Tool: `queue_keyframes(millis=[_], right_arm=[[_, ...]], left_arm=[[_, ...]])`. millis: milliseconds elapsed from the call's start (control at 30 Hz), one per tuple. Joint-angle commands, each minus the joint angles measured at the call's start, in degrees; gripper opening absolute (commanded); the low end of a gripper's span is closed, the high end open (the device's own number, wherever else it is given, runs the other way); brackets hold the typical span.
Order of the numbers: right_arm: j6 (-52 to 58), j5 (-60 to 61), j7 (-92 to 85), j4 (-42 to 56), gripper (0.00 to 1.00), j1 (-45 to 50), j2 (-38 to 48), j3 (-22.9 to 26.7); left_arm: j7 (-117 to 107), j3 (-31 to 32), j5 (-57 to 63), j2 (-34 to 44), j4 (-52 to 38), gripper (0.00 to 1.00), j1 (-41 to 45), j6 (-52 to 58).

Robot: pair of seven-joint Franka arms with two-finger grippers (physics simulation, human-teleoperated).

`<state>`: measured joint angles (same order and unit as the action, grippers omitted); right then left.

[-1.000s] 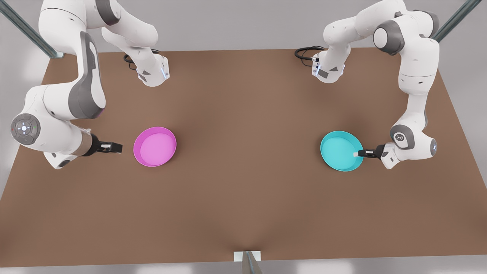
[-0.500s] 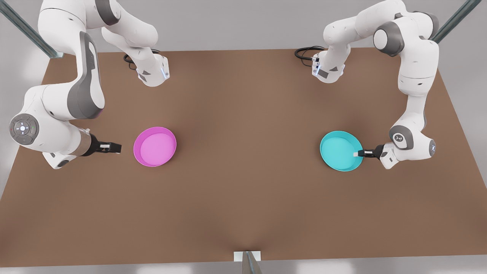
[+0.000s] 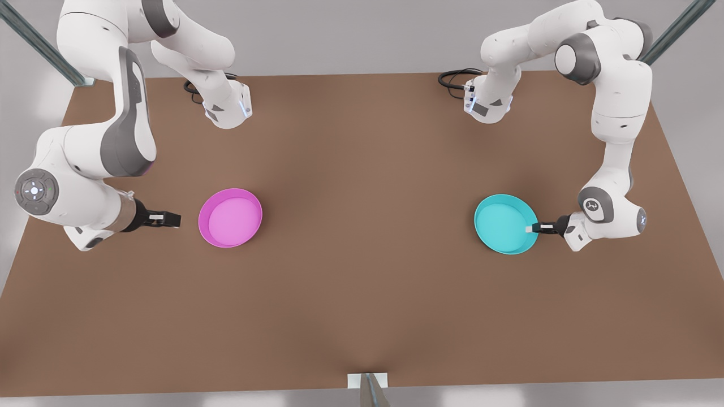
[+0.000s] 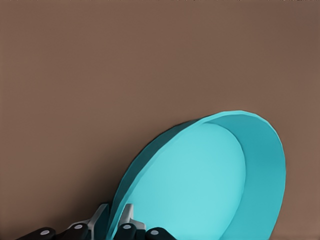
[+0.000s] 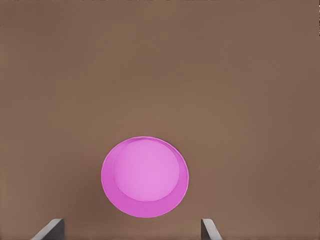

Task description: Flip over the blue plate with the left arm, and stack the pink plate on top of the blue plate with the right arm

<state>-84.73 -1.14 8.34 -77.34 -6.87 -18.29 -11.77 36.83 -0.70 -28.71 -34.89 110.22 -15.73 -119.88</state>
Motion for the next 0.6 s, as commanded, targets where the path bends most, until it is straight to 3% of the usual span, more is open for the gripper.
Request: queue_keyframes(millis=[0, 567], right_arm=[[0.0, 0.0, 0.01, 0.0, 1.0, 0.01, 0.01, 0.0], [0.0, -0.17, 0.1, 0.0, 1.0, 0.28, 0.01, 0.0]], left_arm=[[0.0, 0.0, 0.06, 0.0, 0.0, 0.33, 0.0, 0.0], [0.09, 0.0, 0.14, 0.0, 0.0, 0.27, 0.0, 0.09]])
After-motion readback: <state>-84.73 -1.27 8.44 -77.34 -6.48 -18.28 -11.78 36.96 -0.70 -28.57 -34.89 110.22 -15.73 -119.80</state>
